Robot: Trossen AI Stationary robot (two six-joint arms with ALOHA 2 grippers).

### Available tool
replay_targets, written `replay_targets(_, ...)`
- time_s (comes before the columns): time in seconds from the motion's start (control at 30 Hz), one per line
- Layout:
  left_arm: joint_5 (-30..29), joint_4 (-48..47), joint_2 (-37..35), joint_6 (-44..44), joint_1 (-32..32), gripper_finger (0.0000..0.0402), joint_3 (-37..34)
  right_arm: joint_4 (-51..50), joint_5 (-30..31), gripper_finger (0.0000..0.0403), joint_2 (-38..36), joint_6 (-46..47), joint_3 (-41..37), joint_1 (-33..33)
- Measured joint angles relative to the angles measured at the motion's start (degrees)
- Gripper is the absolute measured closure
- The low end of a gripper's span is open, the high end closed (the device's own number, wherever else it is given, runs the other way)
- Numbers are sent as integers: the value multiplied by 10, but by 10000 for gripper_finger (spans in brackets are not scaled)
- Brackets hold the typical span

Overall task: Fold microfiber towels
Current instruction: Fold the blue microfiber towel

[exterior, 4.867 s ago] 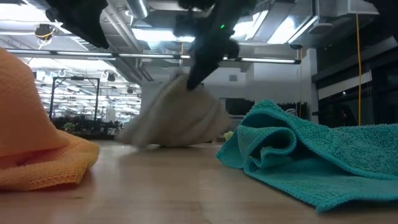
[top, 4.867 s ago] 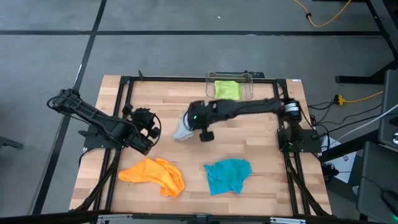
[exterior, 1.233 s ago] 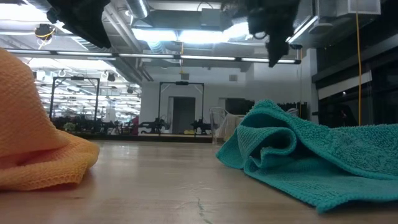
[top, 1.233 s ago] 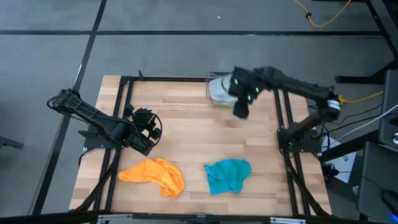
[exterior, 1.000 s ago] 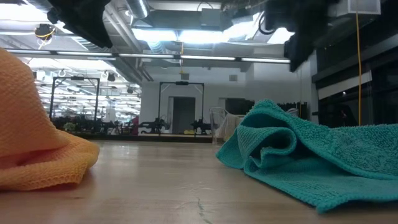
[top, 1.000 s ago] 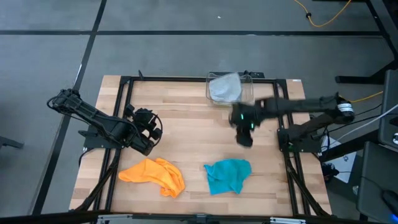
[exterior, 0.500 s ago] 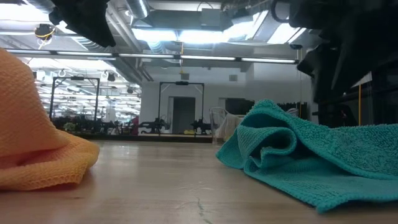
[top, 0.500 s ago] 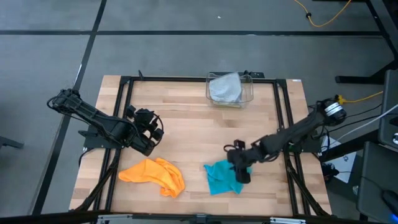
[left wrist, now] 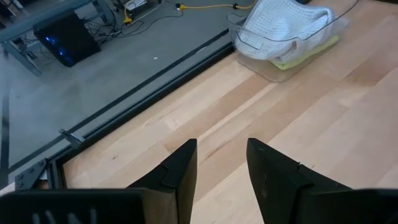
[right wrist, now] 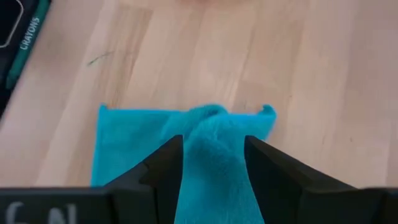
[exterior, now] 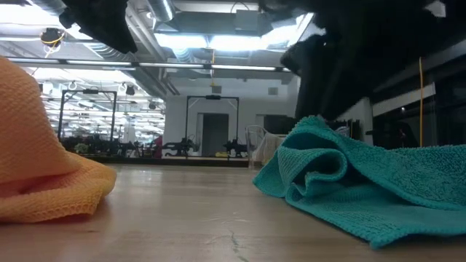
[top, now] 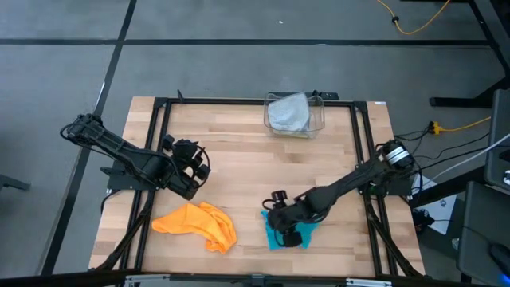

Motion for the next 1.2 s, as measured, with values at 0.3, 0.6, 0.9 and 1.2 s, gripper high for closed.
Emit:
replay_targets(0.3,1,1,0,0,0,269,0,-8,3,239,36,-28,8,-10)
replay_targets(0.6,14,50,0,0,0,269,-4,-113,141,391,33,-124,110,-9)
replay_targets(0.9,89,283,1,285,7,269,-40,-239,270,400,32,-224,289,-18)
replay_targets(1.2,159,527,19,506,13,269,-51,-285,218,401,32,-277,385,-51)
